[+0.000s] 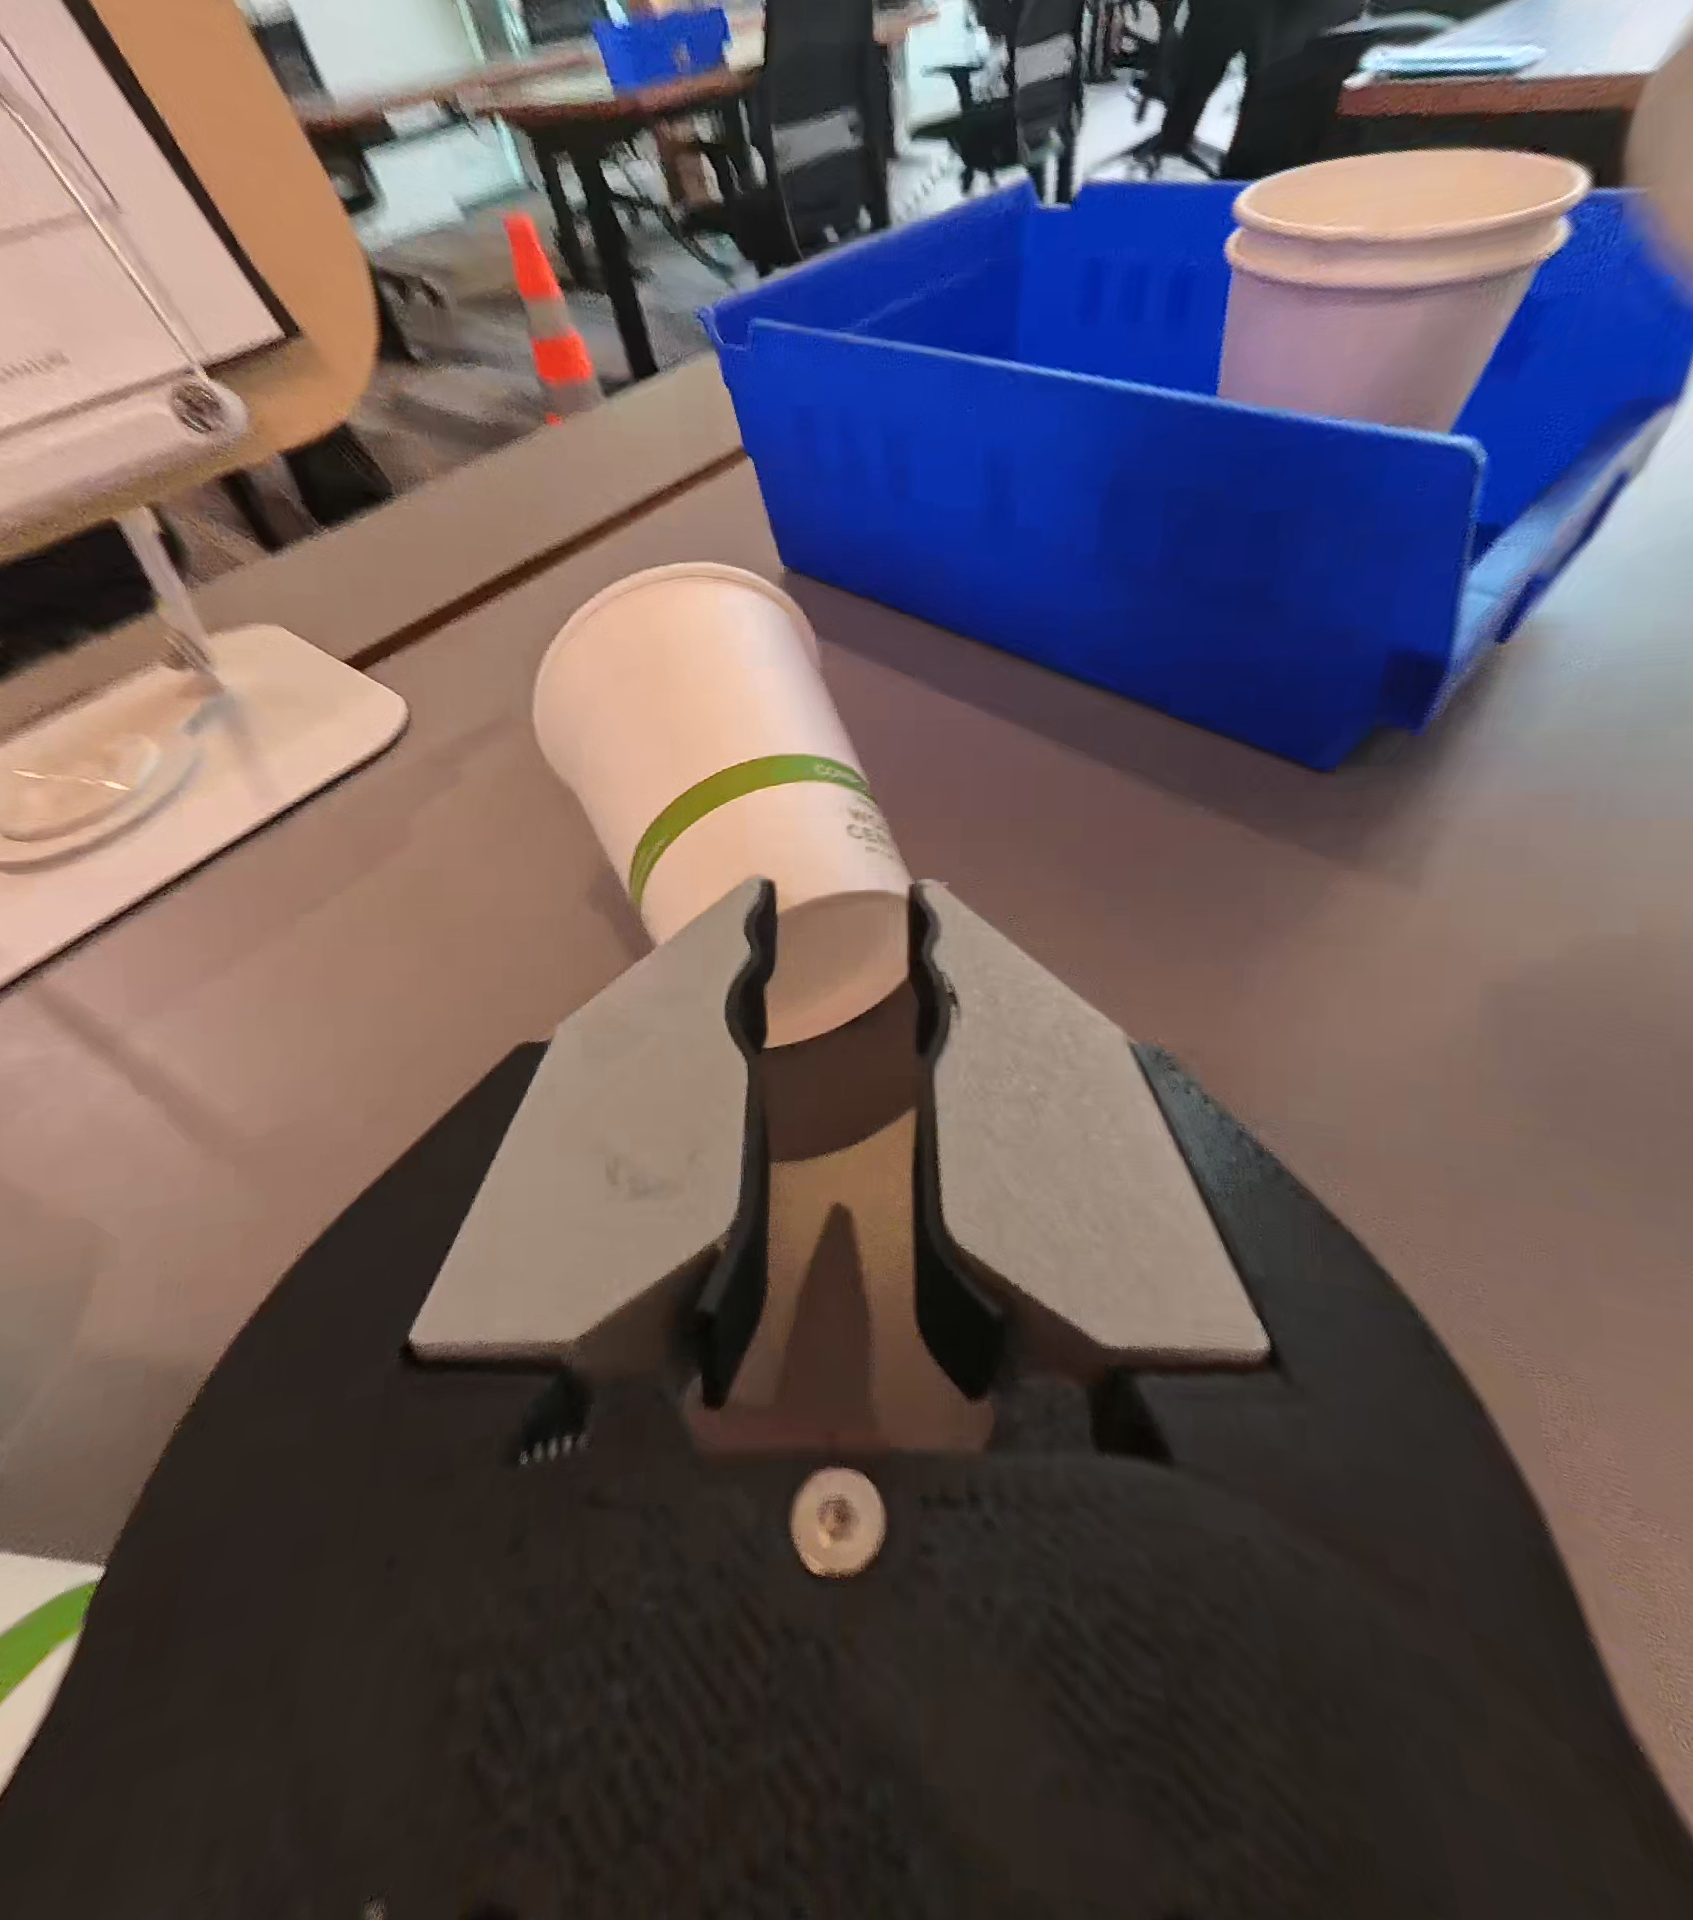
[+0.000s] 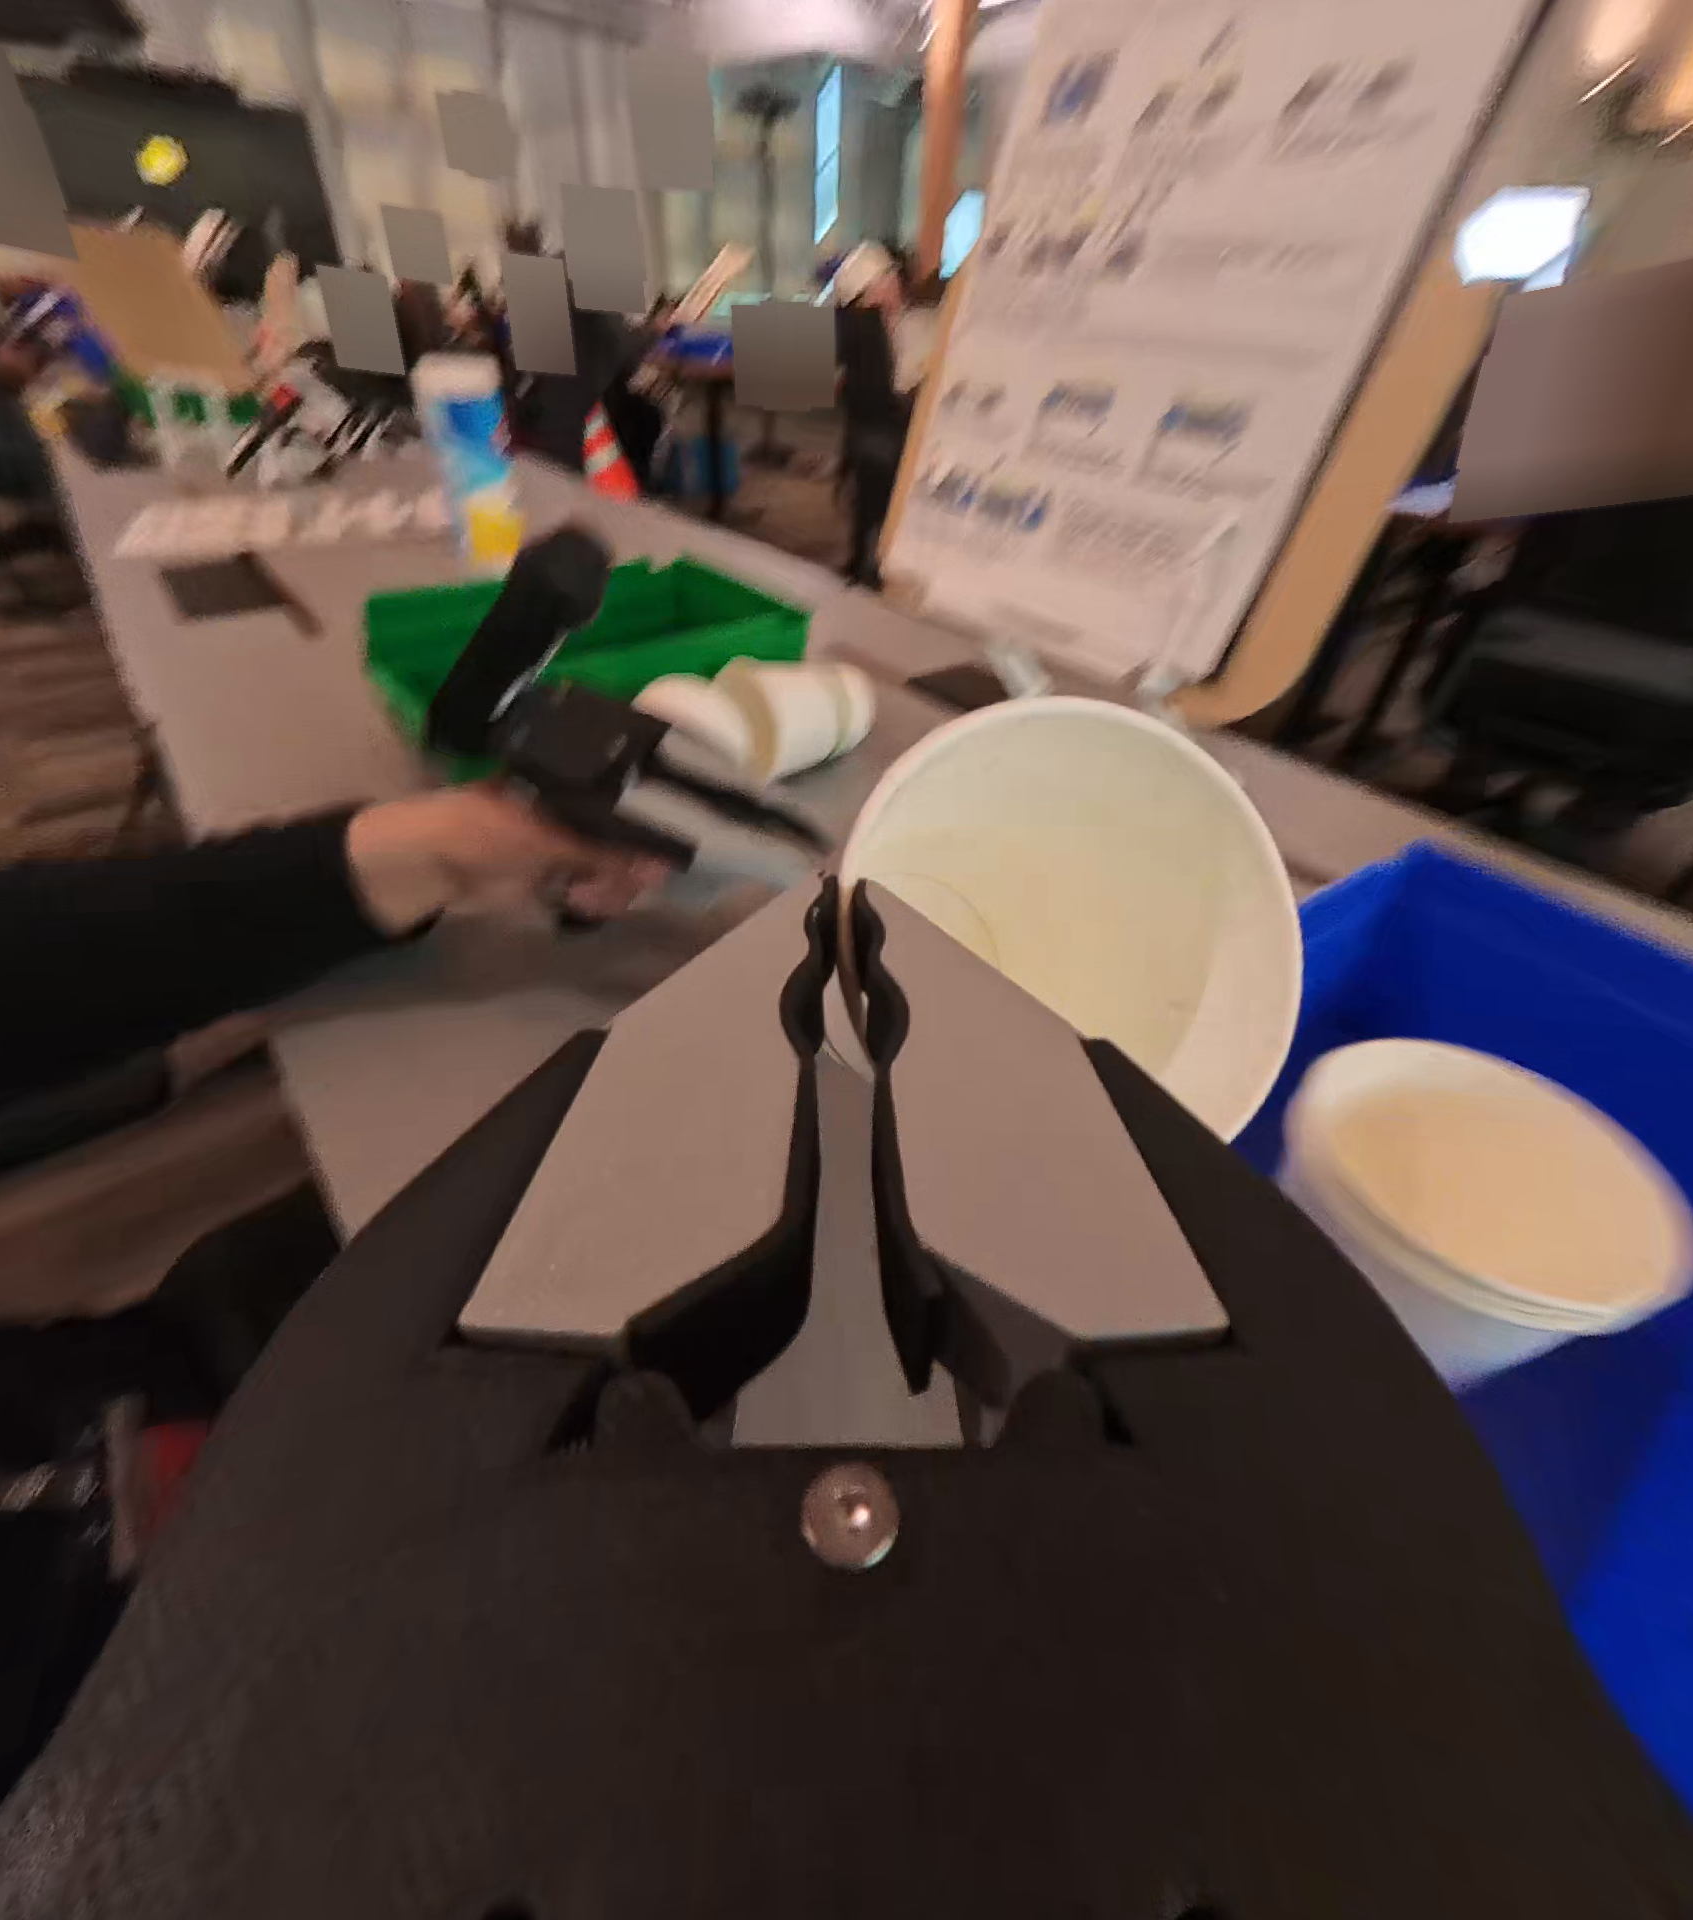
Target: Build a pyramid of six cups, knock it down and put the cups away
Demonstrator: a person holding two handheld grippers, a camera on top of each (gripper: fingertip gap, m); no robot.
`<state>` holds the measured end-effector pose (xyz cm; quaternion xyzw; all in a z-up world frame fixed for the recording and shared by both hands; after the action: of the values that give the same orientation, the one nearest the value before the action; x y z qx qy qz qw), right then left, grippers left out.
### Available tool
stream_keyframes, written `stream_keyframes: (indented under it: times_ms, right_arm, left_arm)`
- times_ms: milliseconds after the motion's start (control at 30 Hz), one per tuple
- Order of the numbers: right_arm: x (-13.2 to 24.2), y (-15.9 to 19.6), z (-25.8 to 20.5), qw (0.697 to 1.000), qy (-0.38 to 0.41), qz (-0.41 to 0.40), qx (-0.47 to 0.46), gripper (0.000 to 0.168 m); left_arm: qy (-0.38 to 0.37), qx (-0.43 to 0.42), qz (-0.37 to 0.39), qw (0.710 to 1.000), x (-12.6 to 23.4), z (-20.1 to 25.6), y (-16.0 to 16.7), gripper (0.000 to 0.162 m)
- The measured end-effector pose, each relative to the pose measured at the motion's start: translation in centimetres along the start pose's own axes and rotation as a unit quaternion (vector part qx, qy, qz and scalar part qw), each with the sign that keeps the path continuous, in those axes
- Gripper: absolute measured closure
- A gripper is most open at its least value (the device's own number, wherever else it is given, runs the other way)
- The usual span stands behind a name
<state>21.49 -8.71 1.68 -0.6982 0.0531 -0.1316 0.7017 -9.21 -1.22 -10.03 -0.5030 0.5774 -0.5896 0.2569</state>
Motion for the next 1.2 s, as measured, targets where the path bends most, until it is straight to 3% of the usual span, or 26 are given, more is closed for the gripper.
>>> stream_keyframes:
  times_ms: [67,100,233,367,500,667,733,800,933,1033,1133,1200]
  right_arm:
    - [2.6,-1.7,-0.2,0.996,0.075,0.045,0.033,0.168]
    - [3.7,-2.3,-0.1,0.991,0.116,0.051,0.046,0.168]
    - [4.1,-2.1,2.1,0.971,0.231,-0.027,0.053,0.168]
    - [1.1,-2.7,5.2,0.963,0.236,-0.128,0.037,0.168]
    - [-1.4,-3.4,8.0,0.944,0.241,-0.224,0.017,0.168]
    - [-4.6,0.0,10.4,0.907,0.216,-0.359,-0.042,0.168]
    - [-5.3,1.2,11.1,0.895,0.226,-0.382,-0.053,0.137]
    - [-5.0,1.0,10.4,0.894,0.263,-0.359,-0.052,0.125]
    - [-4.3,-1.1,5.1,0.94,0.258,-0.22,0.032,0.133]
    - [-2.9,-0.9,1.0,0.953,0.221,-0.205,0.042,0.13]
    - [-0.9,-1.5,-1.4,0.962,0.204,-0.166,0.076,0.144]
    - [0.4,-2.3,-2.3,0.965,0.192,-0.166,0.071,0.135]
  left_arm:
    - [-0.028,-0.023,0.023,0.999,-0.1,0.5,0.7,0.151]
    - [-0.028,-0.042,0.019,0.999,-0.1,1.0,0.7,0.148]
    - [-0.021,-0.102,-0.012,0.995,-0.6,2.3,1.6,0.146]
    - [-0.027,-0.101,-0.008,0.994,-0.6,2.4,1.5,0.146]
    - [-0.012,-0.03,-0.022,0.999,-0.5,1.6,1.4,0.134]
    - [0.005,0.077,-0.034,0.996,-0.5,-0.2,1.5,0.119]
    - [0.021,0.082,-0.037,0.996,-0.4,0.0,1.6,0.112]
    - [0.025,0.077,-0.039,0.996,-0.3,0.4,1.6,0.108]
    - [-0.022,0.055,-0.04,0.997,-0.3,0.5,1.5,0.092]
    - [-0.068,0.028,-0.049,0.996,-0.2,0.5,1.6,0.088]
    - [-0.107,-0.02,-0.051,0.993,-0.6,0.7,1.0,0.084]
    - [-0.115,-0.039,-0.078,0.99,-1.5,0.5,0.2,0.083]
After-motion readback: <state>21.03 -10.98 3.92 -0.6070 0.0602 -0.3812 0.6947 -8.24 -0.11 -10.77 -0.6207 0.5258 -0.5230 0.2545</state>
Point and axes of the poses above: each gripper's, where its closed fingertips meet, x back along the fingers, y out of its underside, z = x × y across the jaws, the point moved 9 cm from there along x, back along the fingers, and after that the axes turned 14 degrees about -y, right-handed, at the moved point
